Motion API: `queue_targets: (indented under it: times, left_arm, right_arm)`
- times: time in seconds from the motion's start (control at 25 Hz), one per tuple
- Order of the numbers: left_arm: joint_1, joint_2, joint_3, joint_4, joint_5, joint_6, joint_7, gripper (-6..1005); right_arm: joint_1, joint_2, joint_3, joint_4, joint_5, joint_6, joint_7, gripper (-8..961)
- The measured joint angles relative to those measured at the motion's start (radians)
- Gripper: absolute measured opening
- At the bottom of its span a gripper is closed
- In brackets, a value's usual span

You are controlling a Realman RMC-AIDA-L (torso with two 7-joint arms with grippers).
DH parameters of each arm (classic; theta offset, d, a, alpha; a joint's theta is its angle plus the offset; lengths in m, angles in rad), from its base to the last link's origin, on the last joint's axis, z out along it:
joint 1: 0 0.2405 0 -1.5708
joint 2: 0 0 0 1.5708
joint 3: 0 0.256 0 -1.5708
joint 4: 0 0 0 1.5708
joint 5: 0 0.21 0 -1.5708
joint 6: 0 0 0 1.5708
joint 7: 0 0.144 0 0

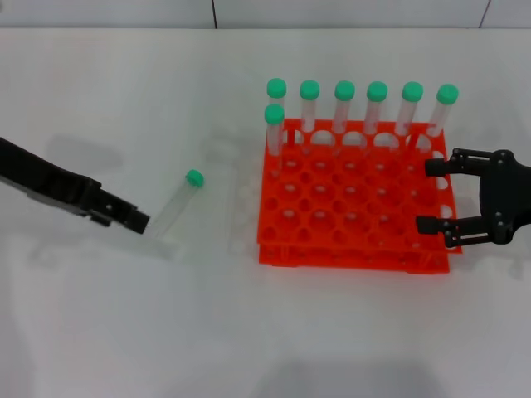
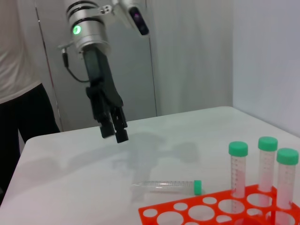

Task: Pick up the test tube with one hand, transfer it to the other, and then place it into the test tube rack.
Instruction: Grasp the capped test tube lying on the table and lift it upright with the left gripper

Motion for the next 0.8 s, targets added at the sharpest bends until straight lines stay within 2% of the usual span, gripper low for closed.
queue_targets:
  times: [0.2,0.4,0.48,0.8]
  left_arm:
    - [-0.066,-0.01,0.031,-0.01,0.176,-0.021,-0.093,708]
    - [-0.106,-0.053,0.04,-0.02,0.347,-0.073,-0.113,698]
    - [-0.14,-0.069,0.046,-0.058,0.385,-0.114,-0.115,694]
    - [-0.204,-0.091,0.107,-0.176,0.399,-0.201,-0.141,697]
  right_arm:
    - [0.0,0.005,0.01,0.0,-0.001,0.001,-0.018,872]
    - [0.003,0.014,0.01,-0.012,0.0,0.002,-0.025,872]
    - [-0.002,0.016,0.011,-0.021,0.0,0.002,-0.024,873]
    - [-0.003,0.021,0.012,-0.024,0.0,-0.002,-0.019,873]
